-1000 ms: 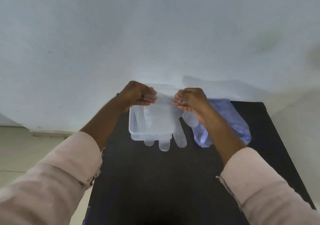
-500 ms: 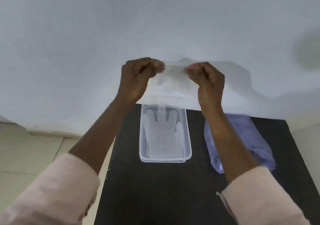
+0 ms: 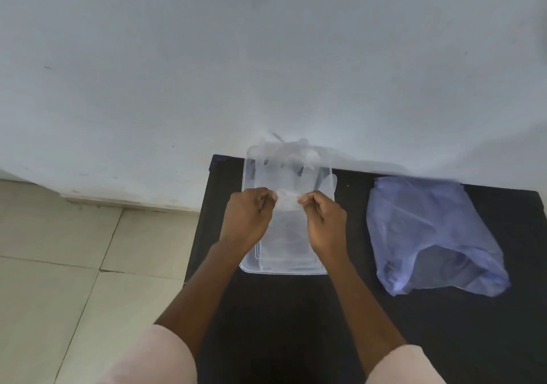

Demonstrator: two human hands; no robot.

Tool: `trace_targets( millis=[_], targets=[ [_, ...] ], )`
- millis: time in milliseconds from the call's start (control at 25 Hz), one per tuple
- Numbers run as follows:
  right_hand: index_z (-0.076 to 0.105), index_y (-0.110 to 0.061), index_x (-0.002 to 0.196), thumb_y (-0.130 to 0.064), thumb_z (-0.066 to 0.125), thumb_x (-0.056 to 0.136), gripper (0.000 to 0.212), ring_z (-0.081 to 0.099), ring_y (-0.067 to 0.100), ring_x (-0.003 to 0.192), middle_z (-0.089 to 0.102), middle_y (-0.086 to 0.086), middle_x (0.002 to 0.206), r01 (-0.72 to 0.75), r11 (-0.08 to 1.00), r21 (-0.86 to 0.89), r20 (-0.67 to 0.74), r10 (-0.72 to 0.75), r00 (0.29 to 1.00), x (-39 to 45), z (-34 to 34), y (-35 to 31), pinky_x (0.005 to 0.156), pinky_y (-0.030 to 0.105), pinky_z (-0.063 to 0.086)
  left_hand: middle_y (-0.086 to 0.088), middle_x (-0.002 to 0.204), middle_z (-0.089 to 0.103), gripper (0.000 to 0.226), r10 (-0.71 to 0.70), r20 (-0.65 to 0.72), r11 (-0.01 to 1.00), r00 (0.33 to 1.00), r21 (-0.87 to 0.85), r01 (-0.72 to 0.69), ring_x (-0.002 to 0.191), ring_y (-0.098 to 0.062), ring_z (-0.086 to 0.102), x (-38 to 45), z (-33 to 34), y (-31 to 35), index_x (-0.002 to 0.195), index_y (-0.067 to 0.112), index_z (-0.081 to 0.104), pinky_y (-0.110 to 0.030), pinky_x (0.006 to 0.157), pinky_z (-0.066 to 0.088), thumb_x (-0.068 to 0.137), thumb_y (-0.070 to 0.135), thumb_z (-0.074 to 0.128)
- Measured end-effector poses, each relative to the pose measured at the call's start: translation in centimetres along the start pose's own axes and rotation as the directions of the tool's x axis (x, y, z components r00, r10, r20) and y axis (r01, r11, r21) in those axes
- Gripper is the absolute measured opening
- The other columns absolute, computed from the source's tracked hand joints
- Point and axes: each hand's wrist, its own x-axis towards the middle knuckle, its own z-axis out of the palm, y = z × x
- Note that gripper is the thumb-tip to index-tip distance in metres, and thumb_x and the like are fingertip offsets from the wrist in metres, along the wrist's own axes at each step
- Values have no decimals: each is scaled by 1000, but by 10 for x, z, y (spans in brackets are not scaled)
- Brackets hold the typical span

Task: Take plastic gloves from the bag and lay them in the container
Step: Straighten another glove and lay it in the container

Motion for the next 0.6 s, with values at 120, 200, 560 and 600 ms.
trace_targets(
  millis=[120, 200, 560, 600],
  targets=[
    [68, -4, 88, -14, 54, 95, 18, 65, 15, 74, 72, 8, 82, -16, 999, -33, 0, 16, 1000, 3, 6, 9, 67, 10, 46, -8, 83, 77, 27, -6, 9, 997, 1000, 82, 5, 62, -17, 65, -3, 13, -3, 94, 9, 75, -20, 65, 51, 98, 25, 53],
    [67, -4, 88, -15, 54, 95, 18, 64, 13, 74, 72, 9, 82, -20, 999, -47, -3, 19, 1000, 2, 8, 13, 67, 7, 44, -8, 86, 77, 28, -17, 37, 993, 999, 118, 13, 68, -20, 69, -6, 19, -2, 98, 10, 74, -25, 69, 55, 98, 27, 52],
    [53, -9, 118, -18, 49, 96, 24, 65, 24, 99, 67, 11, 114, -50, 922, -384, 342, 193, 920, -8, 6, 10, 85, 24, 47, -10, 107, 71, 39, -73, 358, 908, 931, 409, -86, 94, -28, 68, -17, 22, 3, 133, 12, 49, -39, 87, 53, 96, 25, 51],
    [49, -10, 123, -19, 48, 96, 28, 64, 26, 99, 66, 11, 116, -13, 890, -456, 401, 218, 890, -10, 3, 7, 87, 31, 49, -10, 109, 71, 43, -71, 404, 868, 912, 476, -143, 98, -28, 66, -17, 23, 4, 135, 12, 45, -40, 92, 49, 95, 26, 51]
  ],
)
